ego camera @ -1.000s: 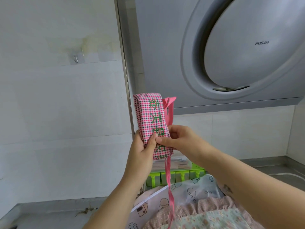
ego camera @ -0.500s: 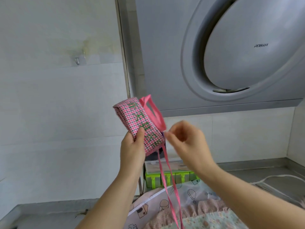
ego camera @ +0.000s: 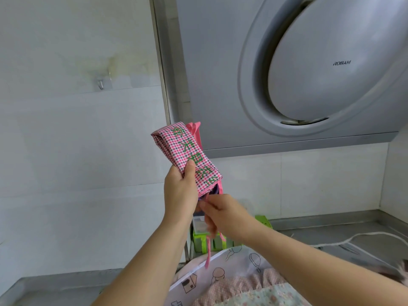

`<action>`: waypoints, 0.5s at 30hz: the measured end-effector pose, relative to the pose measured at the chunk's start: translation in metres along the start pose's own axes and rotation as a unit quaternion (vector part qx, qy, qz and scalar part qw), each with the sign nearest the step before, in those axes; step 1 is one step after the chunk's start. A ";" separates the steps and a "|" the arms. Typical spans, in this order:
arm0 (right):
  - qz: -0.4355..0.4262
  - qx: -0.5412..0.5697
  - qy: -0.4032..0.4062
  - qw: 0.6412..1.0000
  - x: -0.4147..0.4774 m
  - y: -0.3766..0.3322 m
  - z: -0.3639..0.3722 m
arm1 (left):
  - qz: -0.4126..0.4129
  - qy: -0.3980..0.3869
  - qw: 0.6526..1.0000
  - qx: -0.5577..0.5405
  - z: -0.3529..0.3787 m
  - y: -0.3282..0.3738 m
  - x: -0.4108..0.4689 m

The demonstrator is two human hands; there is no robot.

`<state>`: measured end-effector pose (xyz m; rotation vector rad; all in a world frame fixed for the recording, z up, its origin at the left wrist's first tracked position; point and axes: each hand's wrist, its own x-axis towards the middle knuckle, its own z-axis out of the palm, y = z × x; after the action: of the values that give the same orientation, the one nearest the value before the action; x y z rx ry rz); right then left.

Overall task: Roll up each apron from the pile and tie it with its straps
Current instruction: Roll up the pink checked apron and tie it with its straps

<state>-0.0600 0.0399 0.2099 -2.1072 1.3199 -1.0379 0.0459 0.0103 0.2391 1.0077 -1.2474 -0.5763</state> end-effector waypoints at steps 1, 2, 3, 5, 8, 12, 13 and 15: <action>-0.025 -0.062 -0.021 0.998 -0.002 -0.004 -0.001 | 0.016 0.000 1.000 0.016 -0.001 -0.001 0.000; -0.053 -0.145 -0.042 0.987 -0.004 -0.009 -0.004 | 0.034 -0.002 0.999 0.039 -0.003 -0.001 0.000; -0.080 -0.233 -0.066 0.967 -0.007 -0.018 -0.010 | 0.051 -0.010 0.997 0.059 -0.004 -0.003 0.000; -0.103 -0.319 -0.110 0.936 -0.008 -0.040 -0.030 | 0.070 -0.059 0.993 0.071 -0.008 -0.008 -0.002; -0.108 -0.354 -0.136 0.919 0.000 -0.067 -0.074 | 0.090 -0.175 0.977 0.085 -0.014 -0.012 -0.005; -0.099 -0.357 -0.102 0.923 0.013 -0.077 -0.122 | 0.081 -0.263 0.958 0.077 -0.024 -0.011 -0.010; -0.103 -0.355 -0.091 0.925 0.016 -0.077 -0.129 | 0.070 -0.276 0.956 0.065 -0.024 -0.010 -0.012; -0.105 -0.345 -0.064 0.931 0.020 -0.082 -0.141 | 0.052 -0.301 0.951 0.053 -0.025 -0.006 -0.015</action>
<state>-0.1198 0.0617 0.3615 -2.8216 1.5726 -0.5213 0.0668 0.0275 0.2264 0.8723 -1.8758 -0.7738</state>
